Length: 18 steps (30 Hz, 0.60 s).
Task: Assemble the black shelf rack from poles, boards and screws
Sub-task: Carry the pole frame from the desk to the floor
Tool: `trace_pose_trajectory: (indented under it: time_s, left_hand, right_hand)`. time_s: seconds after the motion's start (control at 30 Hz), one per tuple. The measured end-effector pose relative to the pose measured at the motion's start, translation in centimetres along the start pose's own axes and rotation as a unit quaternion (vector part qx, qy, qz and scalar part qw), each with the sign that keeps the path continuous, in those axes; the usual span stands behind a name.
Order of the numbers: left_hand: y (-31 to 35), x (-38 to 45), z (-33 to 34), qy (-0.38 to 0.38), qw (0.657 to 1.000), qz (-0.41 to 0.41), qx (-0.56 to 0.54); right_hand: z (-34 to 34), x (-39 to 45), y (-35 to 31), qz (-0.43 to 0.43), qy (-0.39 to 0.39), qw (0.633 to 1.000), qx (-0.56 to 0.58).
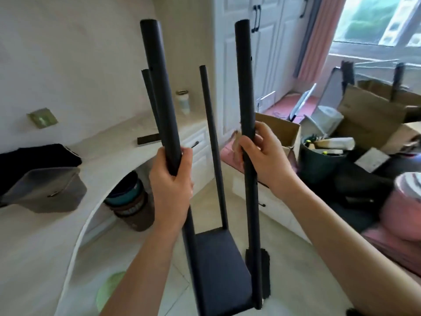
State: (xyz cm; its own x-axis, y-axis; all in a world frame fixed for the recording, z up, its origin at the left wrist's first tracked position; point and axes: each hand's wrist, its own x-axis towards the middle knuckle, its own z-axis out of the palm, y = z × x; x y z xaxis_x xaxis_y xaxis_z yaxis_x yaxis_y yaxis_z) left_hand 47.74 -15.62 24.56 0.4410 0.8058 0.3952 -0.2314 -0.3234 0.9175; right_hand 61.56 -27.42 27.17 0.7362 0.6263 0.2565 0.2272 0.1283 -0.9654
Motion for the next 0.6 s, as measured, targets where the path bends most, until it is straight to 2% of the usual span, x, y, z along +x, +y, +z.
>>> trace_pose_trajectory:
  time_s: [0.2,0.4,0.6]
  left_hand:
    - [-3.1,-5.9,12.5,-0.102,0.993,-0.047,-0.023]
    - [-7.6,-12.0,23.1,-0.175,0.98,-0.097,0.001]
    - [-12.5,-17.0,30.4,-0.305,0.94,-0.145,0.057]
  right_hand:
    - [-15.2,-3.1,3.4,0.084,0.013,0.996,-0.019]
    - [-27.2,-7.2,7.4,0.164,0.056,0.983,-0.056]
    - [-35.6,-11.7,12.7,0.251,0.092,0.959,-0.092]
